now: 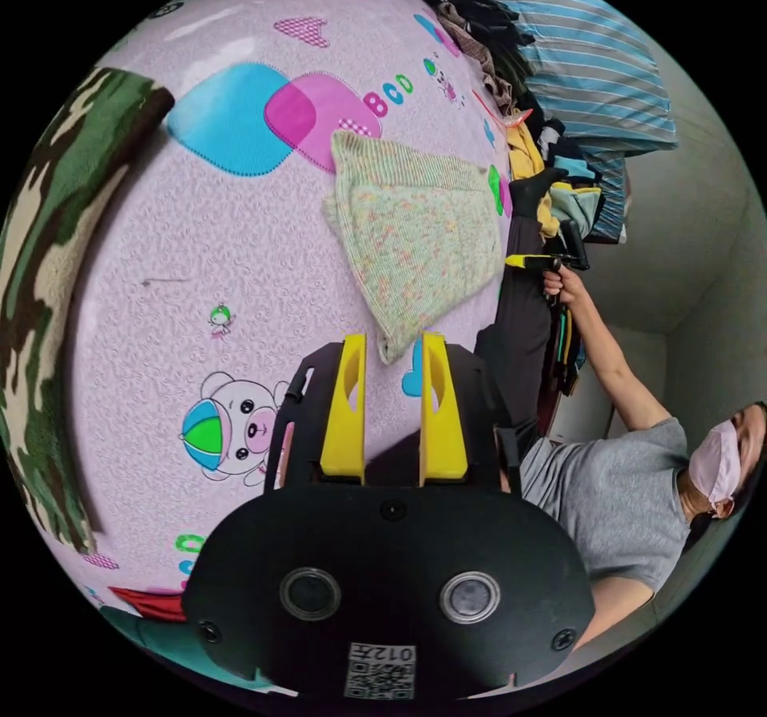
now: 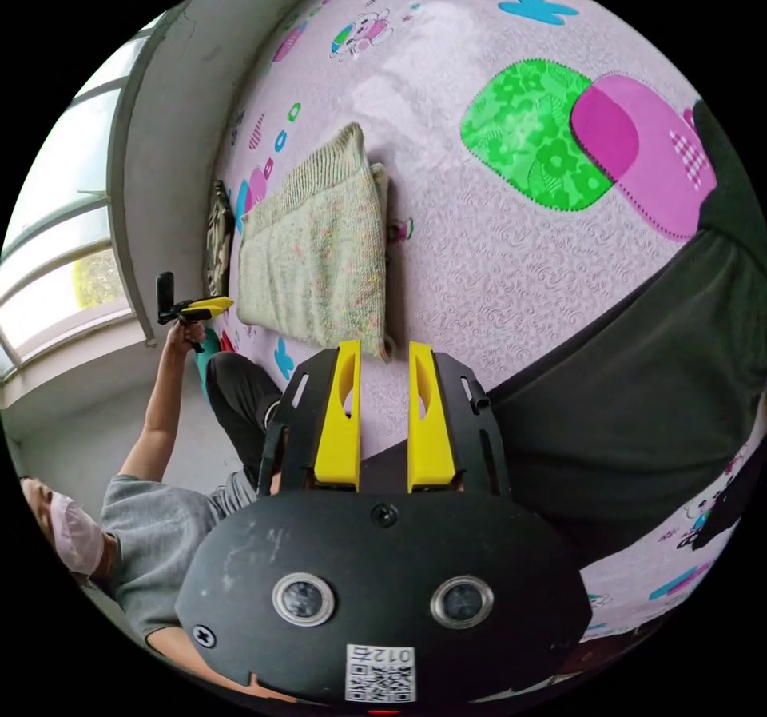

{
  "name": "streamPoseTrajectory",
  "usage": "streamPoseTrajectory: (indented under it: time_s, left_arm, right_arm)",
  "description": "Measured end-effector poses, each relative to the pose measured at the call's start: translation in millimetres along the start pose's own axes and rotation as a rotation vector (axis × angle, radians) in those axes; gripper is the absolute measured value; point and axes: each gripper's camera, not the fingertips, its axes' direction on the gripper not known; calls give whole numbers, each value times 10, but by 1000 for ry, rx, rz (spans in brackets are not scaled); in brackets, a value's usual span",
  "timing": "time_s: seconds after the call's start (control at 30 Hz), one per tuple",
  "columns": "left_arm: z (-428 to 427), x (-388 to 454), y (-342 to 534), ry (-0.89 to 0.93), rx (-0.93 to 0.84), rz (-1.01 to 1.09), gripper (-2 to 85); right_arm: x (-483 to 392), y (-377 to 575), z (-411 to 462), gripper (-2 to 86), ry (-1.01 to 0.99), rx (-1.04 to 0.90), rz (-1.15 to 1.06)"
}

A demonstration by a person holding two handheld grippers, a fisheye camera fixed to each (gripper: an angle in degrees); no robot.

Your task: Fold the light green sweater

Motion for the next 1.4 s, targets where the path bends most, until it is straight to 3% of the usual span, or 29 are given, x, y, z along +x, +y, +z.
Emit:
streamPoseTrajectory:
  time_s: [0.47,0.97,1.1,1.27,1.4]
  left_arm:
    - [160,-125,216,-111,-32,-46,64]
    - [188,-374,502,-158,-55,-111,44]
    - [95,-372,637,-113,-20,-68,47]
    - [-260,-473,823,-39,157,-95,64]
    - [-244,-492,774,-67,190,-109,74]
  right_arm:
    - [366,227,187,15,13,77,-33]
    - [8,322,551,2,458,-4,-137]
    - [158,420,397,27,327,11,-100]
    - [382,506,100,78,198,113,-28]
    - [465,476,-17,89,84,199,13]
